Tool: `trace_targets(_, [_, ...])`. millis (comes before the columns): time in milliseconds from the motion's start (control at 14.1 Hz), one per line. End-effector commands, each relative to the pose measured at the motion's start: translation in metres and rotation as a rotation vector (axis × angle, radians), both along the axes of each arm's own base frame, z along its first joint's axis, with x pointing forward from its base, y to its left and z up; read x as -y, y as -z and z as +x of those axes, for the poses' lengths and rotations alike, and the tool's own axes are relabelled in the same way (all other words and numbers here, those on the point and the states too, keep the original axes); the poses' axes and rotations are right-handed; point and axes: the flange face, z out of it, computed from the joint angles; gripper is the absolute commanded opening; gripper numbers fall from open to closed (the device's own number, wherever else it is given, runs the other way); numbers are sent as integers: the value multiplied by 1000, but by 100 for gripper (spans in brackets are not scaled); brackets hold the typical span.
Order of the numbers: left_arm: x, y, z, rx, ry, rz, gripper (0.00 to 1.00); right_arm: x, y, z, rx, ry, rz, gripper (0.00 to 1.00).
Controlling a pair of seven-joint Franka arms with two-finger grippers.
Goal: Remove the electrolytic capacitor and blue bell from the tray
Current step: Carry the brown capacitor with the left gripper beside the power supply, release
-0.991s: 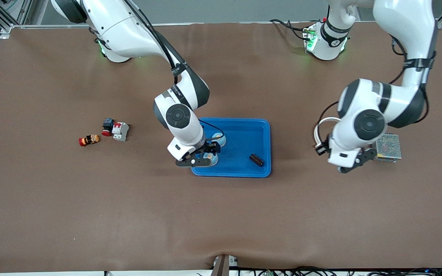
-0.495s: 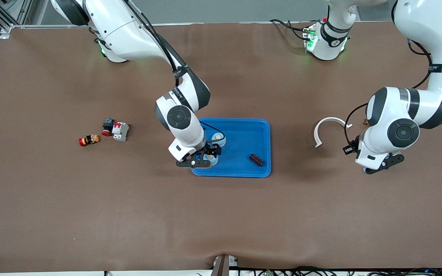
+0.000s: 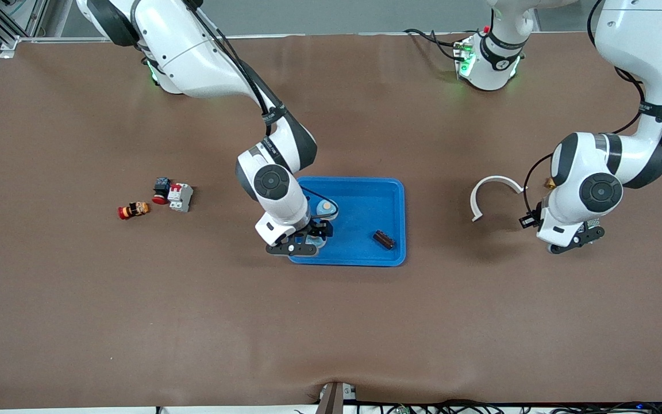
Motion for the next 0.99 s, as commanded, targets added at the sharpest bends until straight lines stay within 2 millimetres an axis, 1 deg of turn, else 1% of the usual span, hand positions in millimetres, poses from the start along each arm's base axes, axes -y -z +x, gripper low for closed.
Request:
trace_targets(0, [1,20,-9,2,32,-3,0,-11,4,2,18,8,-10,100])
trace_targets(71, [-5,28,-11,4,23,-9,0,-12,5,3,20,8,-9,100])
trace_targets(142, [-11,31,-11,5,14,-11,0,-13,9,3,17,6,-11,100])
trace_targets(354, [-13,48,-14,-16,10,-18,0,-19,15,0,20,-1,-9,100])
trace_targets(425, [-12,50,-15,-19,10,-18,6,-19,16,0,21,-2,-10,100])
trace_targets(495, [-12,50,-15,-19,10,-18,34,-19,17,0,21,-4,-13,100])
trace_targets(566, [-13,49,-14,-17,11,-18,91,-18,19,0,20,-4,-14,100])
trace_targets(637, [-13,46,-12,-12,11,-17,100,-18,19,0,21,-7,-15,100])
trace_targets(779, [-9,35,-8,3,11,-15,100,-18,25,-2,14,-9,-22,100])
trace_targets(920, [-5,2,5,18,5,-3,100,-18,27,-2,20,-19,-32,100])
